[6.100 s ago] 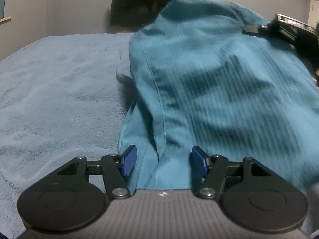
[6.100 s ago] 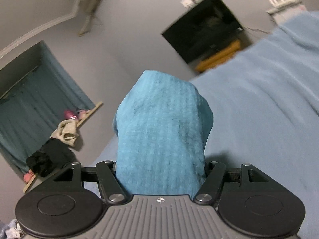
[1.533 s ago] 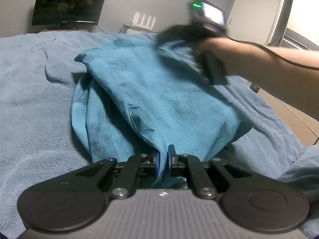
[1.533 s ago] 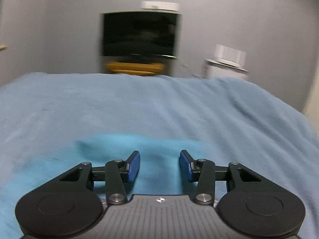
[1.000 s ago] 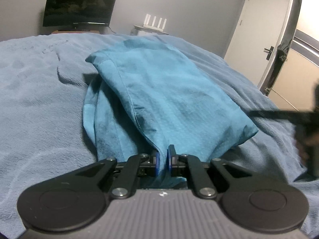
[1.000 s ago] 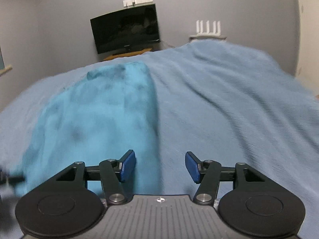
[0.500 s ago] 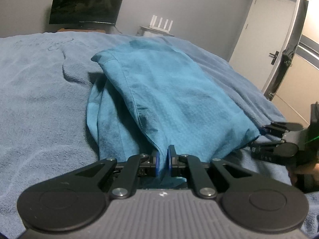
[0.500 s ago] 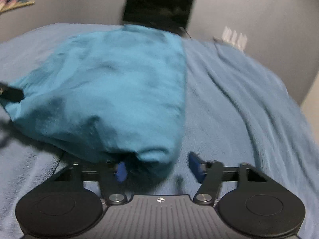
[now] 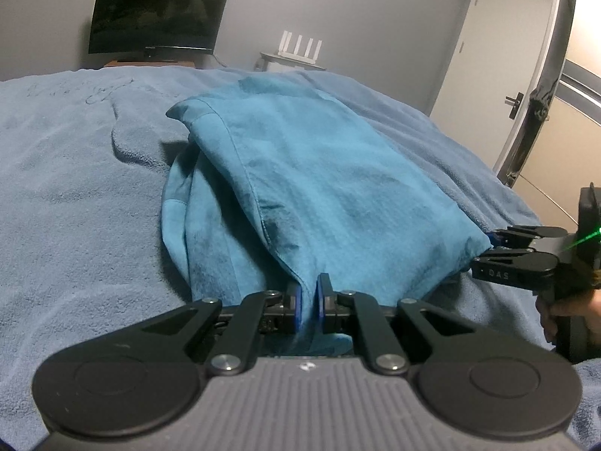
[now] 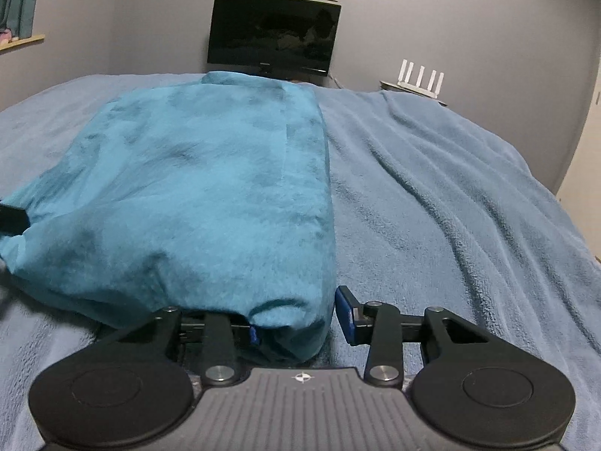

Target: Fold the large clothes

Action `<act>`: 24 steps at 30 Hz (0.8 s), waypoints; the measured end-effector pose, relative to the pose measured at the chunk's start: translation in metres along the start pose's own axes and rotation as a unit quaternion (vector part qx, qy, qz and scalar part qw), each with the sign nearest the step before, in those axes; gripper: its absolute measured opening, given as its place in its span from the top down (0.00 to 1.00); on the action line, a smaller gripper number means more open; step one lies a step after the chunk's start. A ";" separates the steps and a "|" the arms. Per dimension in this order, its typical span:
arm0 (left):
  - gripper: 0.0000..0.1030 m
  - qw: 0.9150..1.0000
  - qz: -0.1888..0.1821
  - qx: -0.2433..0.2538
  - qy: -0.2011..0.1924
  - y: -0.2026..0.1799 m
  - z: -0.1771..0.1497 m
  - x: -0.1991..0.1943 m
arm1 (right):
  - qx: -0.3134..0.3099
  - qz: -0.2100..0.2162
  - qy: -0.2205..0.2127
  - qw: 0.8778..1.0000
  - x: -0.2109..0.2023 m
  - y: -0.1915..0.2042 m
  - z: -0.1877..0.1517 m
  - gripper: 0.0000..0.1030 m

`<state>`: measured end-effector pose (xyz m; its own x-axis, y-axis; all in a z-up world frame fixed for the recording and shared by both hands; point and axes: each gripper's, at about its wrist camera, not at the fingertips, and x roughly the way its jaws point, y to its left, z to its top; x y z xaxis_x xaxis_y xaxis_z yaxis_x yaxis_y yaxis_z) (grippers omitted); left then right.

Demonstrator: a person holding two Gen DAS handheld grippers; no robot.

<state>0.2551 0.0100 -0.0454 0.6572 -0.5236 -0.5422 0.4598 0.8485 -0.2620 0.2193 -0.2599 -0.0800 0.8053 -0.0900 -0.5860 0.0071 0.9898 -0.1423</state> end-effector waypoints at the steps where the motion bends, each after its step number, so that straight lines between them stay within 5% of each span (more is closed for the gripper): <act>1: 0.96 1.000 0.002 0.003 0.000 -0.001 0.000 0.000 | 0.000 -0.001 0.002 1.000 0.001 0.000 0.000 0.60; 8: 0.96 1.000 0.021 -0.009 -0.003 0.004 0.001 0.001 | 0.007 0.035 0.058 0.998 -0.020 0.000 0.002 0.47; 11: 0.96 1.000 0.023 -0.014 -0.005 0.005 0.001 0.002 | -0.035 0.074 0.011 0.997 -0.059 0.015 0.007 0.39; 15: 0.95 0.999 0.032 -0.015 -0.010 0.002 -0.001 0.002 | -0.042 0.079 -0.086 0.992 -0.085 0.025 0.018 0.56; 18: 0.94 0.999 0.040 -0.022 -0.015 0.004 -0.001 0.001 | -0.001 0.062 -0.063 0.996 -0.061 0.019 0.021 0.69; 22: 0.95 0.998 0.057 -0.032 -0.016 0.006 -0.003 0.003 | -0.014 0.068 -0.053 0.996 -0.040 0.032 0.012 0.71; 24: 0.95 0.998 0.055 -0.043 -0.012 0.009 -0.004 0.003 | -0.053 0.083 -0.057 0.993 -0.038 0.047 0.010 0.96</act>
<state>0.2585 0.0162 -0.0524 0.7154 -0.4286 -0.5518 0.3324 0.9035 -0.2707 0.1950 -0.2091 -0.0571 0.8516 0.0931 -0.5159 -0.1900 0.9720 -0.1381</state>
